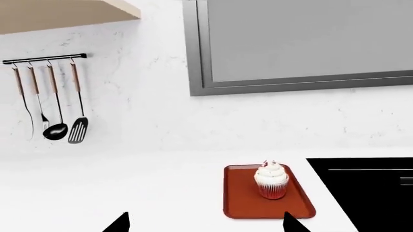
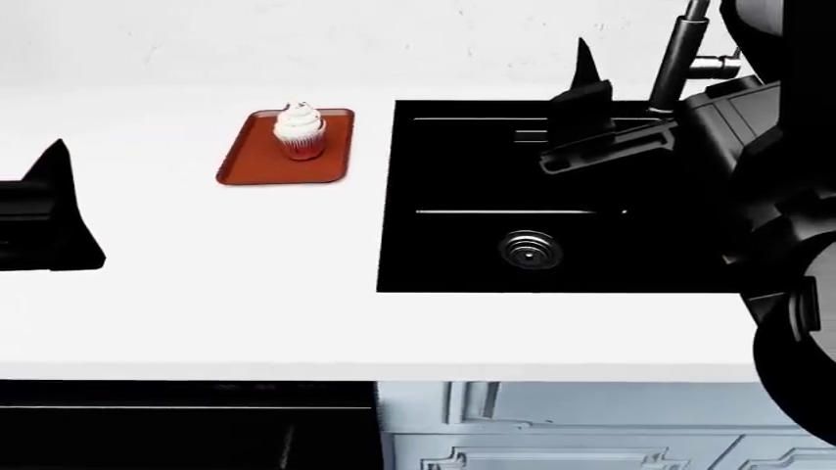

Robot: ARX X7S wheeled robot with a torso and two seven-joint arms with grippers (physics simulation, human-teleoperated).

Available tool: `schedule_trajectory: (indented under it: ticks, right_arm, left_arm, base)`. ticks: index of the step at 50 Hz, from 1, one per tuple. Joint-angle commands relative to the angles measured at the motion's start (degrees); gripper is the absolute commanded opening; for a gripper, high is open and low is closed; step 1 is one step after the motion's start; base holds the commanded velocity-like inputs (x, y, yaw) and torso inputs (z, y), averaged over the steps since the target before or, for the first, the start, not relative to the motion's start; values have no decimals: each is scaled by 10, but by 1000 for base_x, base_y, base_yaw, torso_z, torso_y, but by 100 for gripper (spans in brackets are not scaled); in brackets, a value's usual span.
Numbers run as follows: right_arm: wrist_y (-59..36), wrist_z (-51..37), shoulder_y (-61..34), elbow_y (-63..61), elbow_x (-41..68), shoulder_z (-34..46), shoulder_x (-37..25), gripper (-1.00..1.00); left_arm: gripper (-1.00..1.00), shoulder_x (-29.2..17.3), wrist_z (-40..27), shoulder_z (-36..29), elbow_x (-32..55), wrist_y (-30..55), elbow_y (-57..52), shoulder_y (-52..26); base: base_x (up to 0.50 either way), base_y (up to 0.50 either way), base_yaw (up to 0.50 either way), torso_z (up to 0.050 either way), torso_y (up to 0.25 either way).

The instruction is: Move the fresh-baked cupcake off the tray onto the counter, and place the bowl used for mixing into the sink.

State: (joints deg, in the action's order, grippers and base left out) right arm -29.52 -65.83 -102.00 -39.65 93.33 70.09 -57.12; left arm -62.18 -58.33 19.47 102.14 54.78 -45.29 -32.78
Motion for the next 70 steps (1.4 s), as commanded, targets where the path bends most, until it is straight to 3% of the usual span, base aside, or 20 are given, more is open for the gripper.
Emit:
schedule_trajectory:
  ticks: [1, 31, 53, 70]
  right_arm:
    - [13, 10, 12, 1, -4, -4, 0, 100]
    - [-78, -30, -61, -4, 56, 8, 41, 100]
    - [-126, -22, -86, 23, 75, 17, 30, 100]
    - [-138, -34, -91, 29, 104, 21, 43, 100]
  left_arm:
    - [100, 2, 2, -6, -4, -1, -1, -1]
    - [100, -20, -12, -44, 14, -1, -3, -39]
    - [100, -45, -35, -139, 43, 10, 11, -148]
    - [100, -48, -42, -148, 50, 8, 12, -163]
  base:
    - [-2, 500, 0, 0, 0]
    - [291, 407, 0, 0, 1]
    - [498, 143, 0, 0, 3]
    - [480, 14, 0, 0, 1]
